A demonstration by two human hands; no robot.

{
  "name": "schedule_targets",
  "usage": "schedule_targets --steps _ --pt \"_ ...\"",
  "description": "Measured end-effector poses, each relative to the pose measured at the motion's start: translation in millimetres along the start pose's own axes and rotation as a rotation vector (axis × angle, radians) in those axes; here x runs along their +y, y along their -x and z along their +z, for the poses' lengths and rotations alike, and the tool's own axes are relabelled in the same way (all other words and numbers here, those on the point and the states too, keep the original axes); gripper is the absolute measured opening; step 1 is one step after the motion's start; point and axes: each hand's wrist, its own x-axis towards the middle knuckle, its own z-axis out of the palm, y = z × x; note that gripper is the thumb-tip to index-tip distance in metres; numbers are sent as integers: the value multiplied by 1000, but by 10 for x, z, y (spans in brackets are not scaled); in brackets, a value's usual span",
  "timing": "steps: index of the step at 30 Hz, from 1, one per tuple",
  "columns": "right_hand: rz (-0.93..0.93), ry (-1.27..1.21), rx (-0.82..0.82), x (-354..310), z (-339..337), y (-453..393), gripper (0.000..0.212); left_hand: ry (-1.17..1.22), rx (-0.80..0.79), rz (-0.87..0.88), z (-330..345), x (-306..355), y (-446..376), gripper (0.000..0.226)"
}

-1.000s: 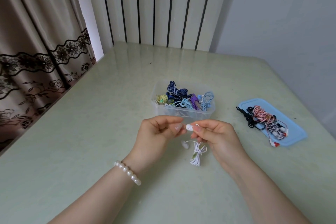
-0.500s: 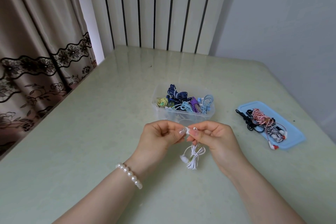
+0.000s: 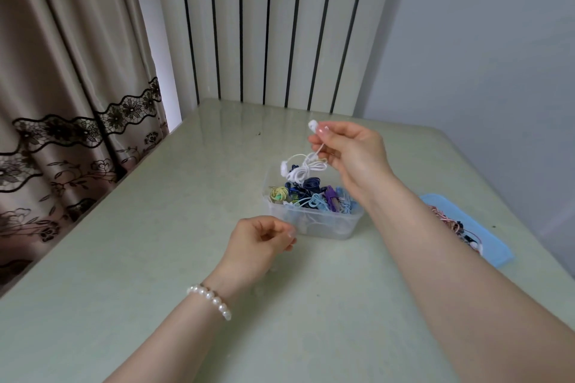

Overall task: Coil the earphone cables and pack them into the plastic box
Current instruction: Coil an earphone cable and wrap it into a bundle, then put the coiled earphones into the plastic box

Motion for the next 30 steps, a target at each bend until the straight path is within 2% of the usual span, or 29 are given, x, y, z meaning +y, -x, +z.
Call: schedule_targets --steps 3,7,10,14,18,20,23,25,30 --pt "-13 169 -7 245 113 -177 3 -55 -13 -4 -16 -3 -6 18" --pt "35 268 -30 579 213 -306 20 -72 -21 -18 -35 -13 -8 18" --pt "57 373 -96 720 236 -361 19 -75 -35 -14 -27 9 5 17" --pt "13 771 -206 750 234 -377 10 -94 -57 7 -13 12 3 17" --pt "-58 1153 -358 736 234 -308 38 -112 -57 19 -15 -1 0 17" --pt "-118 1223 -374 762 206 -282 35 -145 -54 29 -16 -17 -10 18" --pt "-238 1221 -333 688 75 -226 16 -176 -49 40 -13 -43 -18 18" --pt "-314 1204 -256 581 -84 -189 10 -172 -53 38 -6 -47 -18 13" --pt "-257 1227 41 372 -868 -141 9 -177 -66 72 46 -51 -68 20"
